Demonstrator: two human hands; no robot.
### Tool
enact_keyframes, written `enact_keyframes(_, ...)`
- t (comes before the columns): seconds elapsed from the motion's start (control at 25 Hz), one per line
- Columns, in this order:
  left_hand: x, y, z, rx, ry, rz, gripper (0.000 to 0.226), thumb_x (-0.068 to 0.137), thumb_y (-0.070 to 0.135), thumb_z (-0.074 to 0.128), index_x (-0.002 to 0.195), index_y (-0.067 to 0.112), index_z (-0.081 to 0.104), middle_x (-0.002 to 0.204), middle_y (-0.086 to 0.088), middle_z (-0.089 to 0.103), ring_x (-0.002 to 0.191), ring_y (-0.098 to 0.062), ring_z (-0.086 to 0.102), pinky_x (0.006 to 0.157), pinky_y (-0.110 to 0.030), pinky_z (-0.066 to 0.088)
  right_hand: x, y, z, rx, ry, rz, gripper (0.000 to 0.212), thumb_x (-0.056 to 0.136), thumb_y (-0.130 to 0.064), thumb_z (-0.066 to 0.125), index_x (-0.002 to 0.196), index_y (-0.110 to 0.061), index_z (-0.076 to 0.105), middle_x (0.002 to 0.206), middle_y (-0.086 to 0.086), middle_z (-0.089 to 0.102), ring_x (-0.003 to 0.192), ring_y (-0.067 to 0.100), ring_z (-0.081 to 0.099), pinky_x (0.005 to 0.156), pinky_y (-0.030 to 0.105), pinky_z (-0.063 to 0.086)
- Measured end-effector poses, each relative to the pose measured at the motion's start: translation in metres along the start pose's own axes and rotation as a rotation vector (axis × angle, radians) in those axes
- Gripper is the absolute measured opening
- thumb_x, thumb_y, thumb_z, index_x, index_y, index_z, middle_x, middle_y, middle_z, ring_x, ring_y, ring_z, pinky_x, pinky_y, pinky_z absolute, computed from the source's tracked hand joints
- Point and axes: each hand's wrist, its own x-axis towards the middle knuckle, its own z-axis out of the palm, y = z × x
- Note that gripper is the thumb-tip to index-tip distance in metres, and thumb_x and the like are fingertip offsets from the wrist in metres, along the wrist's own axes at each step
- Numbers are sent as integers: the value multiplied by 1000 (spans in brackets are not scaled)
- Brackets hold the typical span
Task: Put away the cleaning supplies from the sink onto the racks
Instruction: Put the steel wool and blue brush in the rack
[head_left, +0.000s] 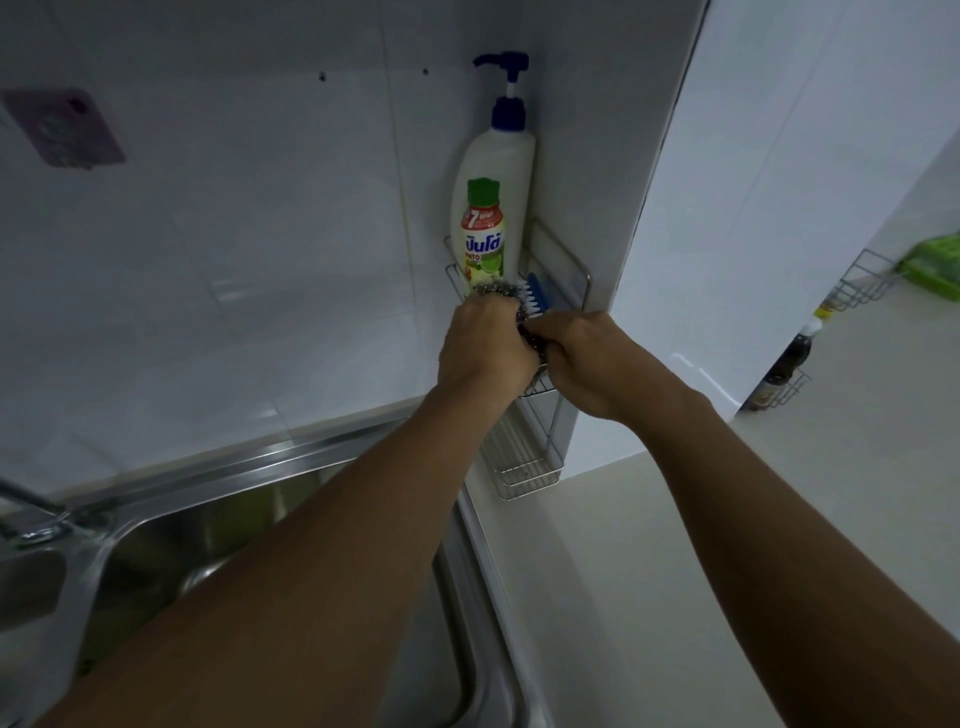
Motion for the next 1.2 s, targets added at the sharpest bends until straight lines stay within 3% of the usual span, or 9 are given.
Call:
enact_keyframes(0.08, -2, -5, 3, 91, -68, 59, 40, 97, 20, 48, 132, 4, 56, 136, -16, 53, 125, -31, 51, 98, -38, 48, 2, 0, -1, -24, -12, 36, 28, 98, -8, 39, 101, -1, 66, 92, 15, 68, 80, 30, 63, 74, 43, 53)
enact_keyframes(0.2, -11, -25, 9, 244, -122, 162, 54, 104, 29, 30, 152, 3, 33, 160, -15, 32, 148, -29, 28, 122, -41, 25, -1, -4, 0, -63, 10, 11, 32, 107, -17, 33, 98, -5, 61, 90, 9, 64, 83, 24, 58, 82, 42, 52)
enact_keyframes(0.48, -13, -36, 1, 226, -215, 210, 58, 106, 37, 15, 158, 13, 18, 167, -6, 13, 155, -19, 10, 126, -39, 9, 2, -5, 1, -31, -17, 60, 45, 110, -34, 22, 101, -10, 59, 93, 8, 63, 83, 19, 58, 86, 38, 52)
enact_keyframes(0.6, -22, -52, -14, 240, -223, 239, 63, 102, 45, 10, 158, 17, 17, 168, -3, 13, 155, -17, 9, 126, -44, 13, 7, -26, 7, -8, 105, 0, 47, 108, -38, 23, 120, -11, 59, 119, 11, 65, 110, 22, 59, 102, 39, 49)
enact_keyframes(0.68, -31, -74, -26, 309, -213, 175, 64, 102, 46, 12, 159, 17, 13, 168, -2, 10, 155, -17, 8, 126, -41, 12, 10, -53, 15, 39, 186, -36, 49, 108, -40, 26, 135, -11, 56, 140, 11, 59, 134, 24, 51, 117, 40, 39)
enact_keyframes(0.8, -55, -123, -50, 381, -215, 46, 61, 106, 40, 20, 159, 12, 9, 168, -5, 5, 155, -18, 4, 126, -35, 7, 13, -101, 41, 101, 184, -59, 48, 108, -38, 31, 146, -13, 49, 155, 6, 46, 148, 19, 36, 120, 30, 25)
enact_keyframes(0.96, -104, -211, -79, 438, -237, -113, 62, 104, 28, 31, 158, 6, 11, 168, -10, 6, 155, -22, 6, 126, -35, 8, 13, -152, 116, 192, 62, -105, 47, 107, -36, 35, 143, -12, 53, 153, 6, 49, 149, 17, 35, 122, 37, 30)
enact_keyframes(1.12, -160, -306, -83, 365, -279, -349, 67, 97, 23, 41, 157, 9, 16, 166, -11, 15, 153, -26, 16, 123, -42, 19, 1, -193, 203, 241, -125, -94, 37, 105, -23, 46, 134, -6, 60, 141, 14, 60, 138, 25, 50, 116, 12, 17)
enact_keyframes(1.2, -193, -350, -80, 346, -334, -459, 67, 97, 23, 43, 157, 9, 16, 166, -10, 16, 153, -26, 18, 122, -44, 22, -12, -211, 249, 293, -249, -52, 35, 103, -20, 50, 133, -5, 61, 138, 16, 62, 136, 28, 52, 115, 24, 28)
